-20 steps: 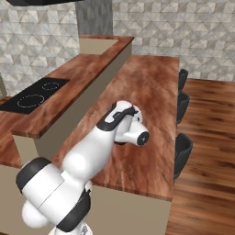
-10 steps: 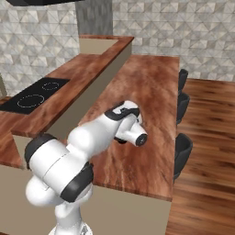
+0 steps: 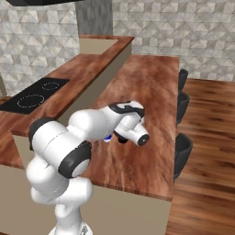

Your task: Move the drinks to the dining counter.

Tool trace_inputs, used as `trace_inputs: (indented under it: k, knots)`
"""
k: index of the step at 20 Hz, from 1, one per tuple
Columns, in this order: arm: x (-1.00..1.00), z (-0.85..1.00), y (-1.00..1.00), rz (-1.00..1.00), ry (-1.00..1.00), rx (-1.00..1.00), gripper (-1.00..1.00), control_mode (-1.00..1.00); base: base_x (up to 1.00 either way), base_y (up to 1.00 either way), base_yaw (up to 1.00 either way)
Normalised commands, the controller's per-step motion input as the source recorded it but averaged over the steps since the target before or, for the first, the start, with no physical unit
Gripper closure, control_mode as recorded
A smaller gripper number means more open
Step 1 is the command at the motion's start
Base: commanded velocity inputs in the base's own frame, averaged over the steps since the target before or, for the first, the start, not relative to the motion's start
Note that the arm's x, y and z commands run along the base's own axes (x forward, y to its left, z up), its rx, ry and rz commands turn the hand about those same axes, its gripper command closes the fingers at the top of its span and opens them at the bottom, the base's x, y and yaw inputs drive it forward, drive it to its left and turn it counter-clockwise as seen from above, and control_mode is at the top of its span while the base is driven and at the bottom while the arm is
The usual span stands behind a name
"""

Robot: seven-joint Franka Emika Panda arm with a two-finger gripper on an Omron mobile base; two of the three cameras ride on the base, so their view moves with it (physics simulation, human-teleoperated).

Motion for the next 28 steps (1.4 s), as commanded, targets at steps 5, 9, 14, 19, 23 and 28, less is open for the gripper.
trace_inputs:
  k: [5, 9, 14, 19, 23, 28]
  knots:
    - [0.17, -0.14, -0.05, 0.0, -0.01, 0.0, 1.0, -1.0, 0.0, 0.0, 0.0]
    - [0.11, -0.18, 0.0, 0.0, -0.02, 0.0, -1.0, -1.0, 0.0, 0.0, 0.0]
    - [0.04, -0.15, 0.07, 0.0, -0.01, 0.0, -1.0, -1.0, 0.0, 0.0, 0.0]
    - [0.0, -0.07, 0.18, -0.02, 0.0, 0.0, -1.0, -1.0, 0.0, 0.0, 0.0]
    - [0.0, 0.0, 0.13, -0.02, 0.0, 0.0, -1.0, -1.0, 0.0, 0.0, 0.0]
    - [0.0, 0.03, 0.01, -0.04, 0.0, 0.0, -1.0, -1.0, 0.0, 0.0, 0.0]
